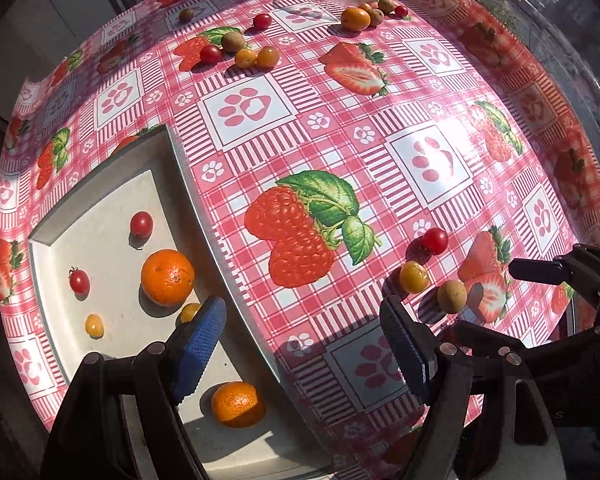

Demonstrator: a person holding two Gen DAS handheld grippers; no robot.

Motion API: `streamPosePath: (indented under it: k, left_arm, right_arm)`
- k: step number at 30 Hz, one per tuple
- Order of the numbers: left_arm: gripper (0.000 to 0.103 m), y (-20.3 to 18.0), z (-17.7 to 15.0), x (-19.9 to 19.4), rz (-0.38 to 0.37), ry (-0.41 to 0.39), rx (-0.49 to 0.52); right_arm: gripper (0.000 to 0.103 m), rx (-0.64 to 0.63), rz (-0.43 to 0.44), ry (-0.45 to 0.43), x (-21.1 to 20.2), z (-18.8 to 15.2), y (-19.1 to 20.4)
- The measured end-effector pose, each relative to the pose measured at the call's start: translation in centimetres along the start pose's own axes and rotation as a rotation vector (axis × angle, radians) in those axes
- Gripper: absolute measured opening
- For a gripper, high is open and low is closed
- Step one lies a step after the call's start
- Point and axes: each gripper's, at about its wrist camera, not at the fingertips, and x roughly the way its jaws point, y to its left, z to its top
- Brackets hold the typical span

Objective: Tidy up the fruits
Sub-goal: 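Withdraw both open tools from the tray back toward the loose fruit, then grasp a kiwi with the right tool while the left grasps a yellow cherry tomato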

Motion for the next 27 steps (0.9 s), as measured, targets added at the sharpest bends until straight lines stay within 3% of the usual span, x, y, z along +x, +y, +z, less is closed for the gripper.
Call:
streamPosePath:
  k: [8, 10, 17, 24, 25, 27]
  left_arm:
    - [0.080, -3.1, 1.1, 2.3, -0.097, 0.067, 0.070]
    - [0.080, -3.6, 1.4, 2.9, -0.111, 0.082, 0.084]
    - [0.080, -4.8, 2.2, 4.9, -0.108, 0.117, 0.097]
    - [0.073, -5.7, 2.5, 6.1, -0.075, 0.125, 0.065]
    - [0.070, -5.5, 2.4, 6.1, -0.071, 0.122, 0.063]
    - [0.067, -5.5, 2.5, 6.1, -0.056, 0.125, 0.066]
  right_arm:
    - [0.082, -0.044, 0.013, -0.017, 0.7, -1.0, 0.7]
    - [0.076, -0.056, 0.012, -0.026, 1.0, -1.1, 1.2]
    - [0.058, -0.044, 0.029, -0.048, 1.9, -1.4, 1.1]
    - [0.055, -0.037, 0.052, -0.090, 2.0, -0.8, 1.4]
    - [0.051, -0.039, 0.054, -0.095, 1.9, -0.7, 1.4]
    - [0.032, -0.045, 0.065, -0.100, 1.9, -0.3, 1.3]
